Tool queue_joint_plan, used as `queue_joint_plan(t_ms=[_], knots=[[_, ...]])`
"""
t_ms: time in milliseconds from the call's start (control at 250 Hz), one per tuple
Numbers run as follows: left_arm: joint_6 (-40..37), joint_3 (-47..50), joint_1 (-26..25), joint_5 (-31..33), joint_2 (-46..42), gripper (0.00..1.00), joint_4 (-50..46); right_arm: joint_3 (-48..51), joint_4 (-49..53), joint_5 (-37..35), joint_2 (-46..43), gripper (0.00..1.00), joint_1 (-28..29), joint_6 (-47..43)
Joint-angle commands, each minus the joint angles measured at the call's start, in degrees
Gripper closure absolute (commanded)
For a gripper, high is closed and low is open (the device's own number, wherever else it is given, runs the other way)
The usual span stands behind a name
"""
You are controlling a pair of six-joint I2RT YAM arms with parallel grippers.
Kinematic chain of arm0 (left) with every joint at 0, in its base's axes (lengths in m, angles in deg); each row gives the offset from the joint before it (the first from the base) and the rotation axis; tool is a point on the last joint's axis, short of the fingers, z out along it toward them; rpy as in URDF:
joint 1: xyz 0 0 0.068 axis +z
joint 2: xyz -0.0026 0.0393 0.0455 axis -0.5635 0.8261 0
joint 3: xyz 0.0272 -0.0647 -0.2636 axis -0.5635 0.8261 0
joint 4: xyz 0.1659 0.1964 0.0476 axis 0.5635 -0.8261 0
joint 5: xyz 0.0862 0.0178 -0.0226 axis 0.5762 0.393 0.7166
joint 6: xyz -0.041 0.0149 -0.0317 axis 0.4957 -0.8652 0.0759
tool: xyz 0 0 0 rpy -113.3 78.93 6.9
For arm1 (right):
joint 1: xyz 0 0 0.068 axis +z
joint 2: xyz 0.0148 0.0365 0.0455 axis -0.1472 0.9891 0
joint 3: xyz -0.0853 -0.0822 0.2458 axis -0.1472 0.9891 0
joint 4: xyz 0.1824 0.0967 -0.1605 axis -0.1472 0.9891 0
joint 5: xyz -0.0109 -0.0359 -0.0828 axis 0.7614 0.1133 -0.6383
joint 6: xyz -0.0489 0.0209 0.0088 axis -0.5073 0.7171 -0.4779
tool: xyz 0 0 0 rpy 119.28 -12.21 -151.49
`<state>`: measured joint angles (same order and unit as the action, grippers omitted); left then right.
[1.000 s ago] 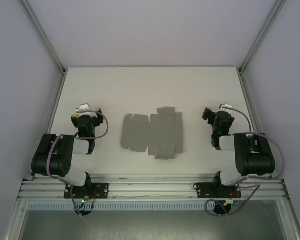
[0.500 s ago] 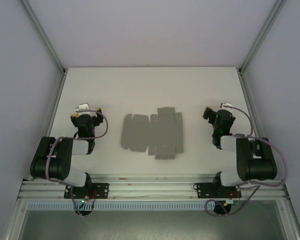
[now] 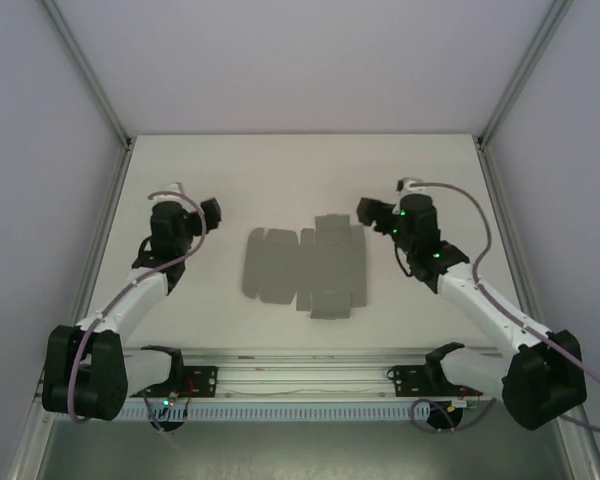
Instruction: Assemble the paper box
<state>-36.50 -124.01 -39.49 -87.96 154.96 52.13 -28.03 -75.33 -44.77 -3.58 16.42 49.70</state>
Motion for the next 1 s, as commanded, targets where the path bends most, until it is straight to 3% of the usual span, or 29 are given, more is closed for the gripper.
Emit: queue_joint_plan(t_ms=[0,268,352,552,807,995], knots=[[4.3,-2.5,-3.2,-8.0,2.7,0.00,-10.4,-1.0,8.0,3.9,4.8,0.27,4.4,8.9],[5.9,-3.6,-6.3,-17.8,10.3,0.00,-10.3,-0.6,5.6,5.5,20.1,0.54,5.3,16.5],[6.1,-3.1,-6.6,-18.8,11.7,0.00,-10.3,-0.3,5.3,4.1,23.0,0.55,5.1,17.2],[7.8,-1.1,-7.3,-28.0,14.2,0.01,-5.1,2.2,1.4,3.7,27.3,0.57,4.5,18.0],[12.2,0.0,-8.2,-37.6,18.1,0.24,3.5,3.0,-0.1,4.0,30.5,0.58,4.1,18.2],[17.5,0.6,-8.5,-43.2,19.9,0.56,10.4,4.0,-1.0,2.6,29.6,0.58,4.0,19.2]])
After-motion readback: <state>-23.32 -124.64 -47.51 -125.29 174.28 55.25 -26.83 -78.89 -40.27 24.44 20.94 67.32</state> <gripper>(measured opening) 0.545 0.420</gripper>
